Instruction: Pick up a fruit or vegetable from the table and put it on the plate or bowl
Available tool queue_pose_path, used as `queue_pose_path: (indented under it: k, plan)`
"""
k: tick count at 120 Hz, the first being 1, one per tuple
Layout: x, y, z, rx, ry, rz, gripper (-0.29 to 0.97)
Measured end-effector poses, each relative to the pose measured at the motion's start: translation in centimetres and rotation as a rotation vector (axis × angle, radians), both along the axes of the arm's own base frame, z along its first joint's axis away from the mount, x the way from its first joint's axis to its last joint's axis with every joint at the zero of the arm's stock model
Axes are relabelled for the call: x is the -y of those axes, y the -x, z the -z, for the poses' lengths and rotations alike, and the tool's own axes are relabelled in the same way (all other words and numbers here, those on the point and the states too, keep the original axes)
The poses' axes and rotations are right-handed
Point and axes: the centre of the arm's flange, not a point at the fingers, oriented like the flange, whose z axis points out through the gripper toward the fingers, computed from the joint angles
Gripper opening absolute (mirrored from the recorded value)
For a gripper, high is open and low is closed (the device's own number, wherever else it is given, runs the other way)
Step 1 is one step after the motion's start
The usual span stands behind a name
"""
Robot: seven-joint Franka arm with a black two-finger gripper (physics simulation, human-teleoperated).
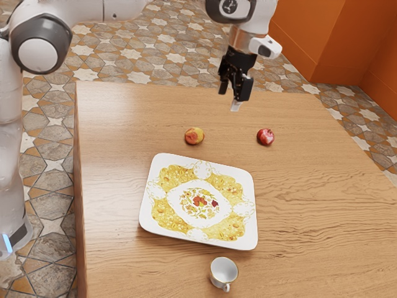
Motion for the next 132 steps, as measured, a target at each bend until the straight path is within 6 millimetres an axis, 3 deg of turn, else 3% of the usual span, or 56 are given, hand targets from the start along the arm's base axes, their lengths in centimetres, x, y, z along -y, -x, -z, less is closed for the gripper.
queue_pose_path:
  k: [12,26,48,63,72,81,94,121,132]
  plan:
    - [-0.1,-0.3,0.3,-0.001,-0.004,-0.003,0.68]
    - [-1.4,0.1,-0.8,0.015,-0.021,-0.003,0.68]
    - [-0.7,0.6,-0.9,0.002,-0.092,0.207,0.67]
    - [0.5,4.7,0.4,0.008,-0.141,0.401,0.67]
    - [-0.4,6.2,2.3,0.014,-0.153,0.482,0.67]
    - [-1.3,7.2,3.4,0.038,-0.164,0.554,0.67]
    - [-1.4,8.1,6.7,0.063,-0.168,0.673,0.66]
    - [-5.3,8.9,9.3,0.144,-0.187,0.808,0.65]
    - [-8.8,9.7,9.7,0.168,-0.187,0.812,0.65]
